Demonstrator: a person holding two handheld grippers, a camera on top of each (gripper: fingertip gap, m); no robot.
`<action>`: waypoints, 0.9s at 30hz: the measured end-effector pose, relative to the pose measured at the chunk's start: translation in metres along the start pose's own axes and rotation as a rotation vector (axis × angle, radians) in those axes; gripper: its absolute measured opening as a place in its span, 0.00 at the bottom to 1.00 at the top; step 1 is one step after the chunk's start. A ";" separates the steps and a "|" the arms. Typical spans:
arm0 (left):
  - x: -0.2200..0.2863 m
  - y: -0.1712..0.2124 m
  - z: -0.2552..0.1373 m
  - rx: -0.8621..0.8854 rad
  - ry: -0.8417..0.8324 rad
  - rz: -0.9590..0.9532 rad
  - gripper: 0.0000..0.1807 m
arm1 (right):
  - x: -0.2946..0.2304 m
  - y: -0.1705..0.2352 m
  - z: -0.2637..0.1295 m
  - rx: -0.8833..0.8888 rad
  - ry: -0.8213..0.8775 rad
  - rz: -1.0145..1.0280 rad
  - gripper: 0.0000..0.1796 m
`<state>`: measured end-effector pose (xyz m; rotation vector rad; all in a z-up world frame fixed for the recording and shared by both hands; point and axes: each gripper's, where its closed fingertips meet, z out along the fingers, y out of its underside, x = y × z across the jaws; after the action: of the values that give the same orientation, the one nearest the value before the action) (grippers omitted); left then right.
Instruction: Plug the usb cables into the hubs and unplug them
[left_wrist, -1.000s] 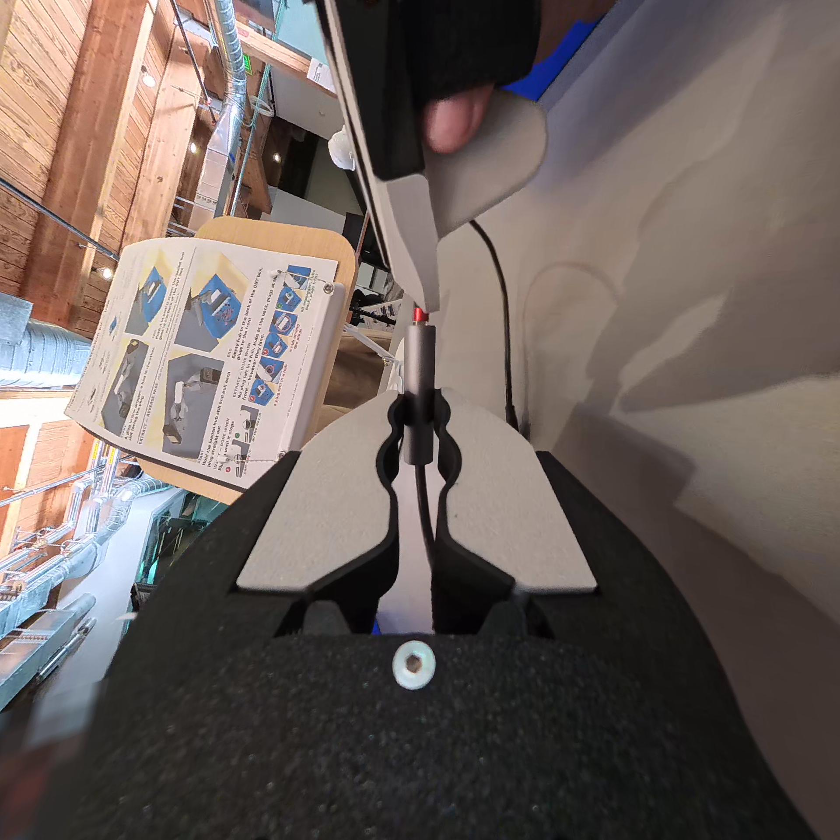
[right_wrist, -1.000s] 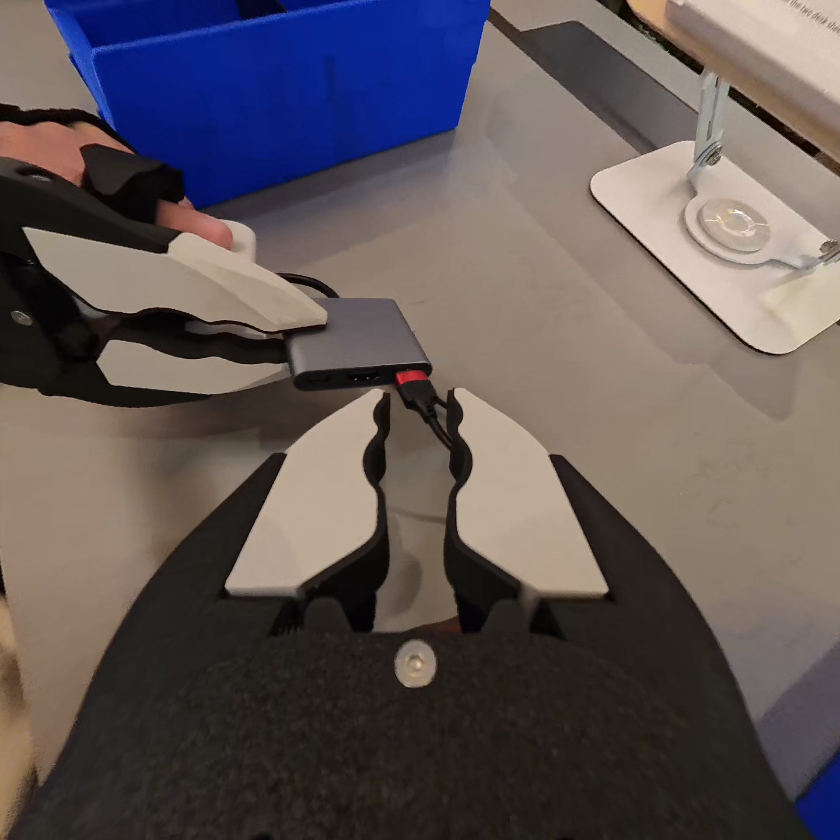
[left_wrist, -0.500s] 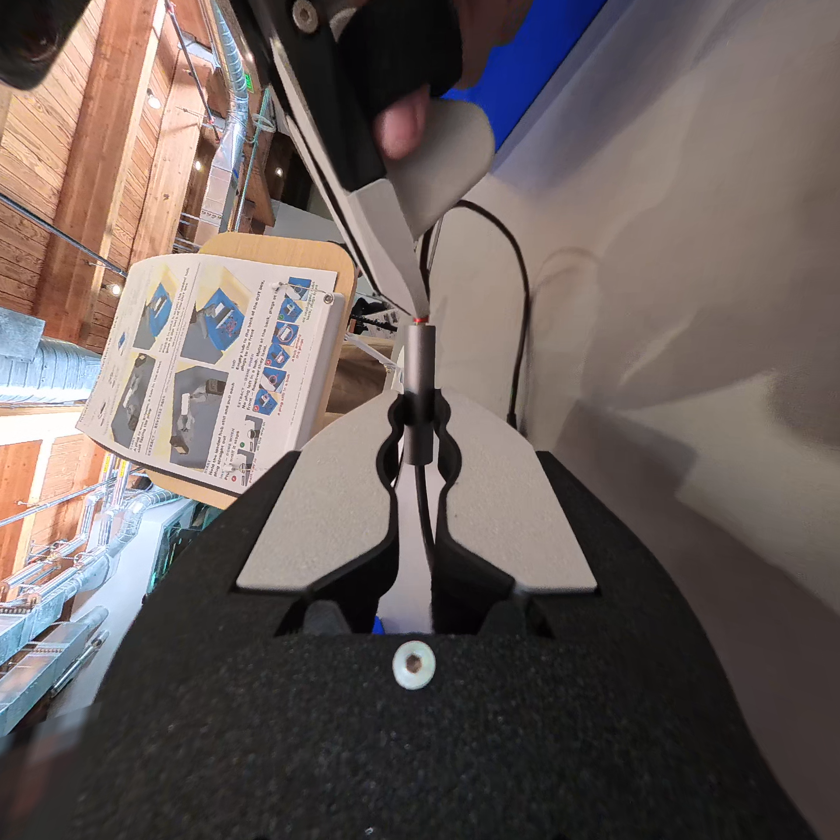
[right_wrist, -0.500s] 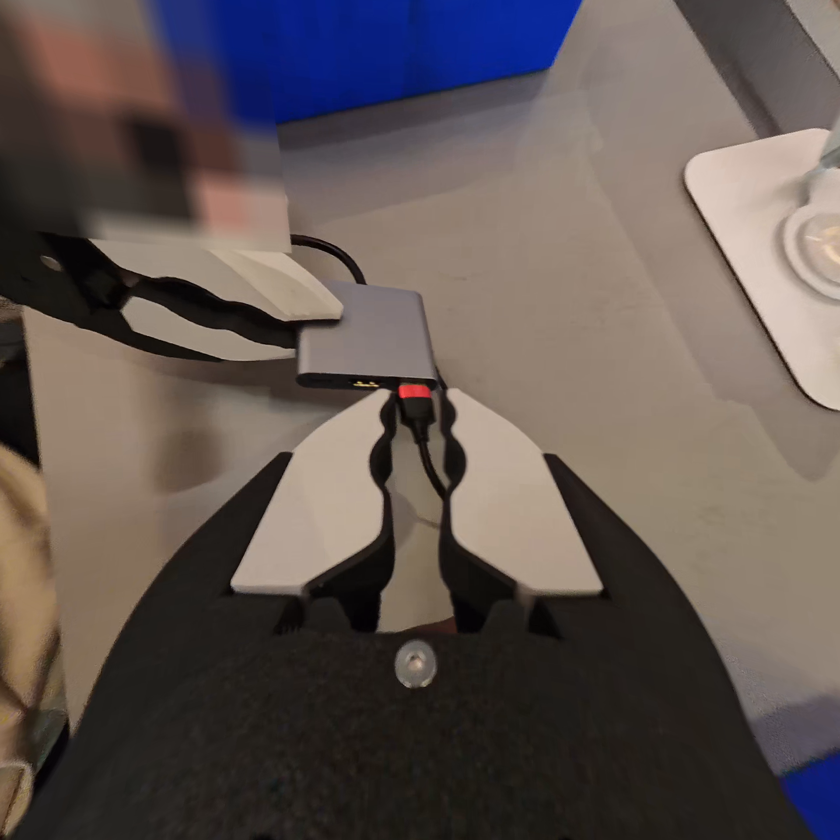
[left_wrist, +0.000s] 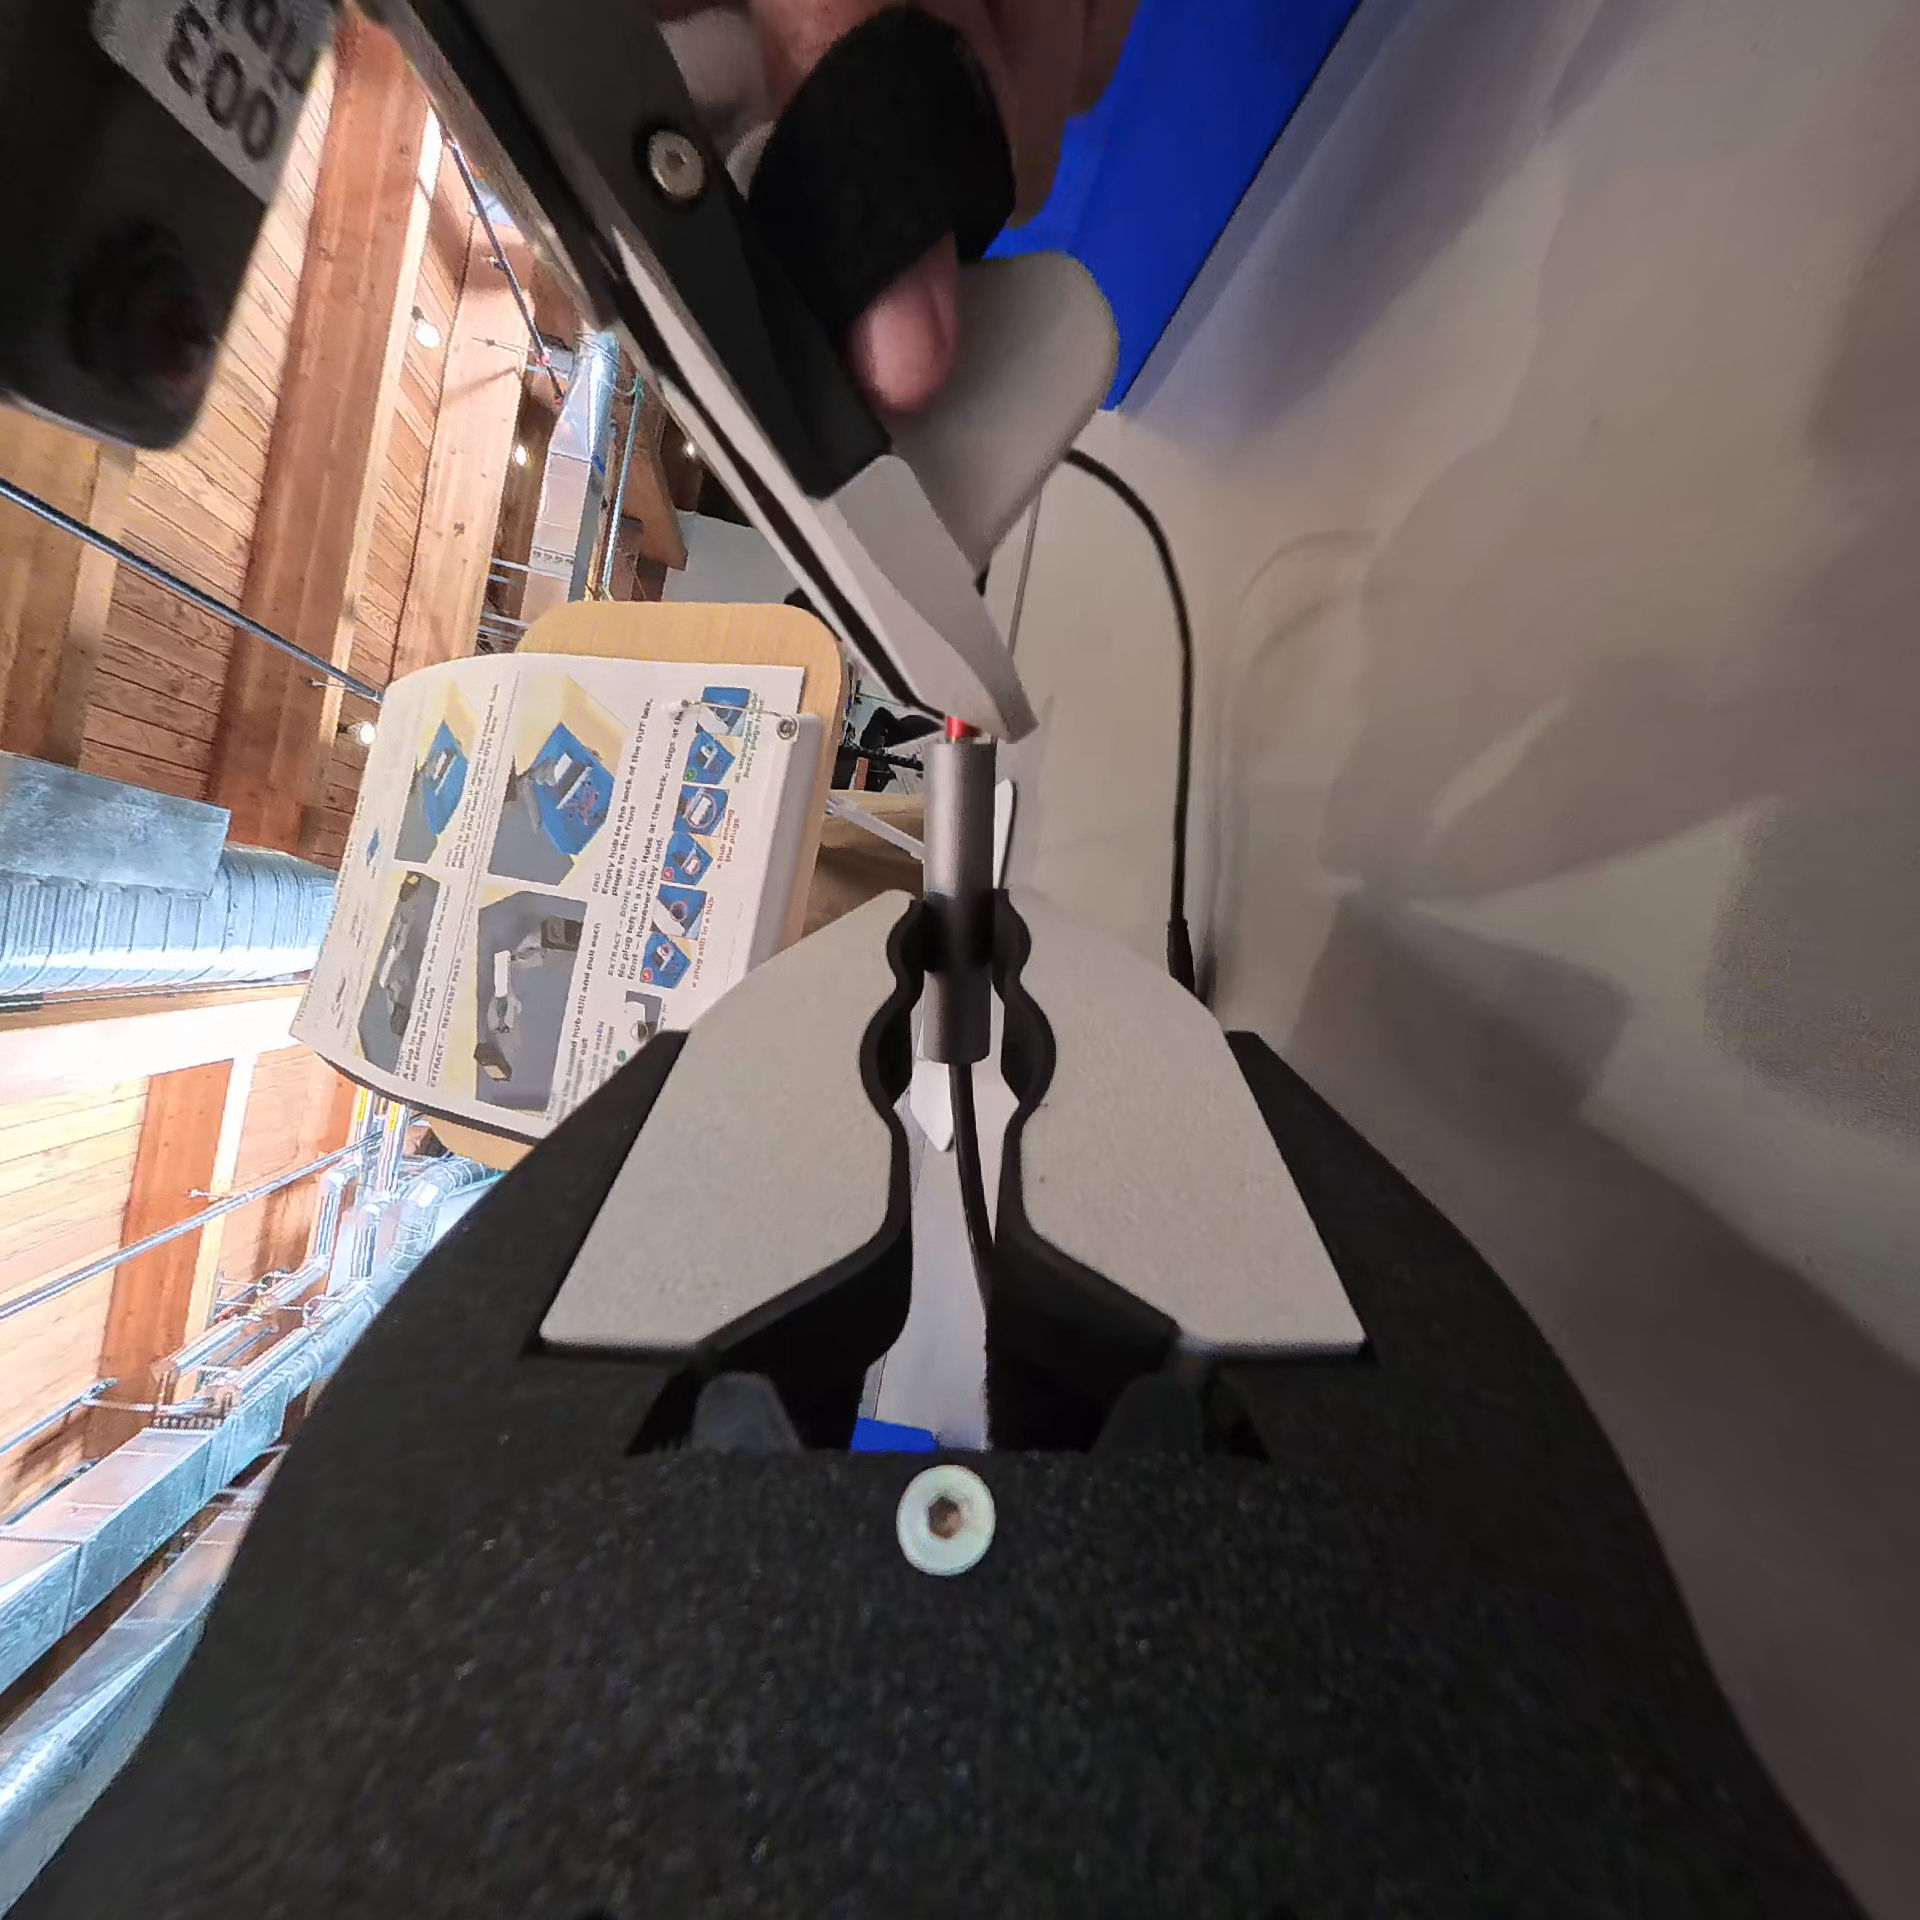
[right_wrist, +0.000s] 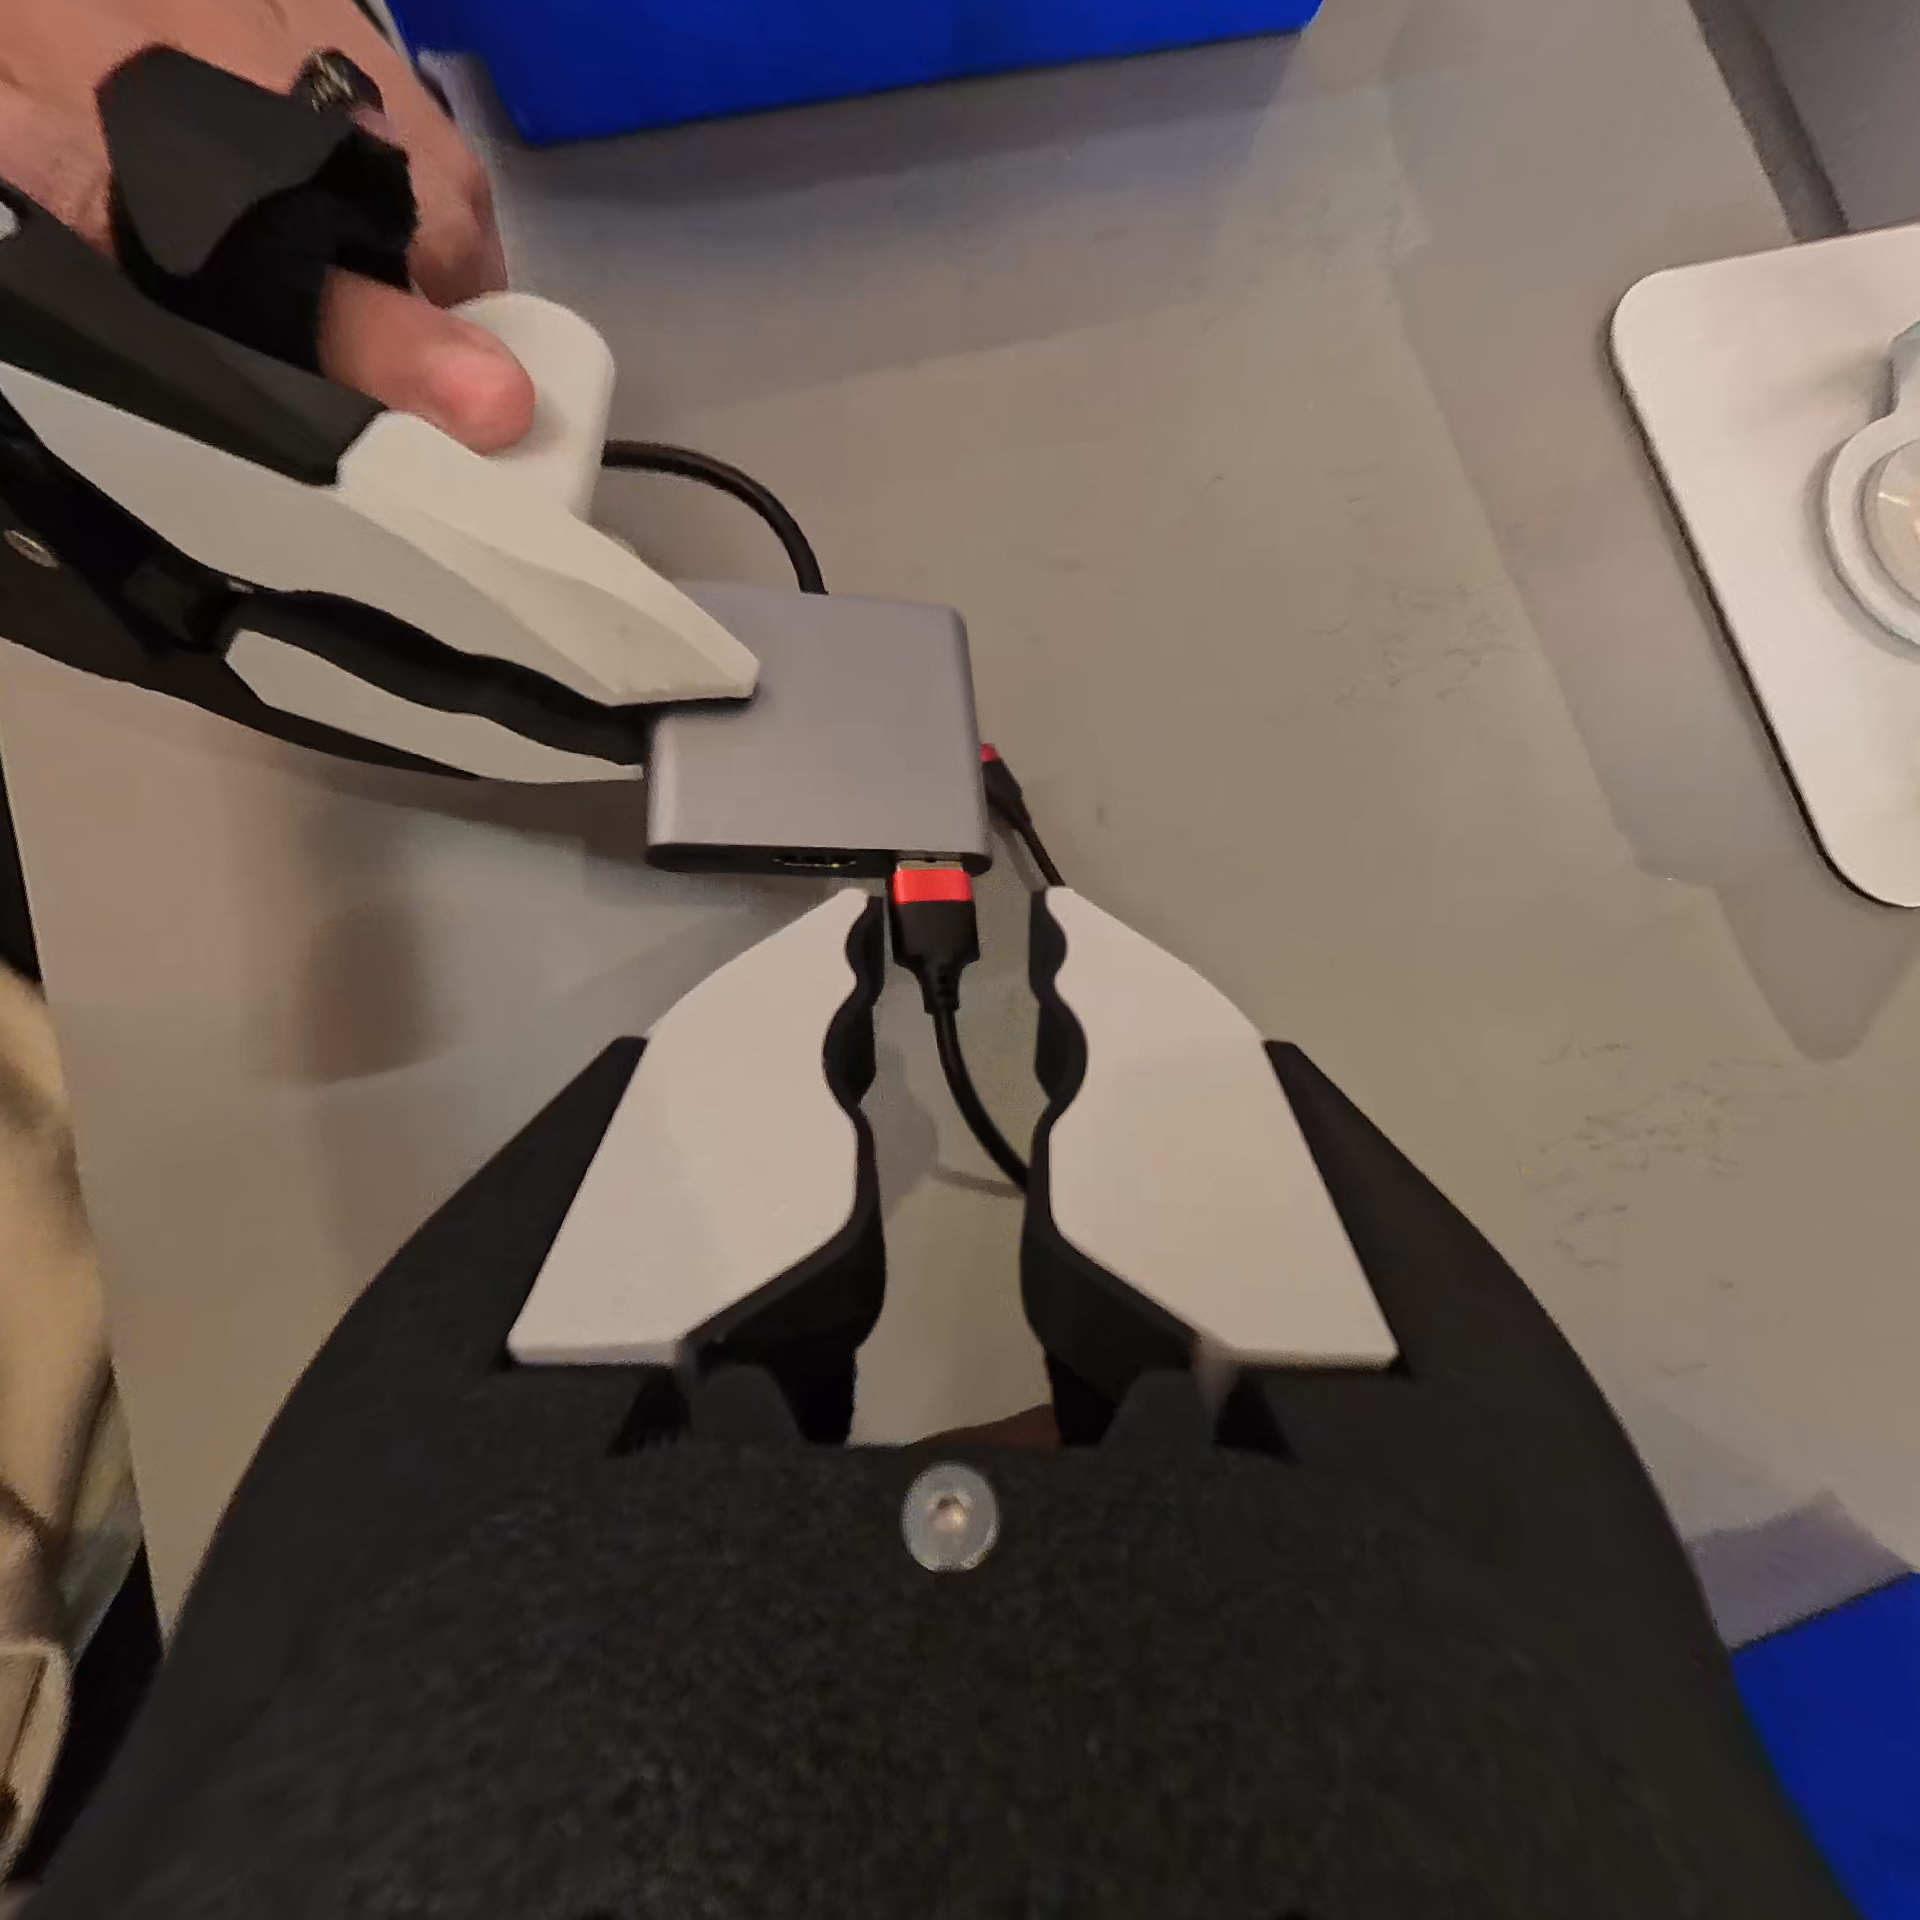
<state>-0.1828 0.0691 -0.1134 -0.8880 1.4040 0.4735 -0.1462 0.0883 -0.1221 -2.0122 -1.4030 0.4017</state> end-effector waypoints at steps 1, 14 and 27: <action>0.000 0.000 0.000 0.000 0.003 -0.007 0.06 | -0.001 0.002 0.001 -0.020 -0.011 -0.009 0.14; 0.002 0.025 0.016 -0.168 0.036 -0.055 0.07 | 0.007 -0.001 0.008 -0.021 0.078 -0.018 0.08; 0.013 0.037 0.029 -0.288 0.076 -0.055 0.07 | 0.007 0.007 0.011 0.009 0.272 0.217 0.08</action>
<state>-0.1907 0.1111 -0.1370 -1.1850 1.3966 0.6157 -0.1452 0.0970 -0.1341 -2.1277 -1.0216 0.2146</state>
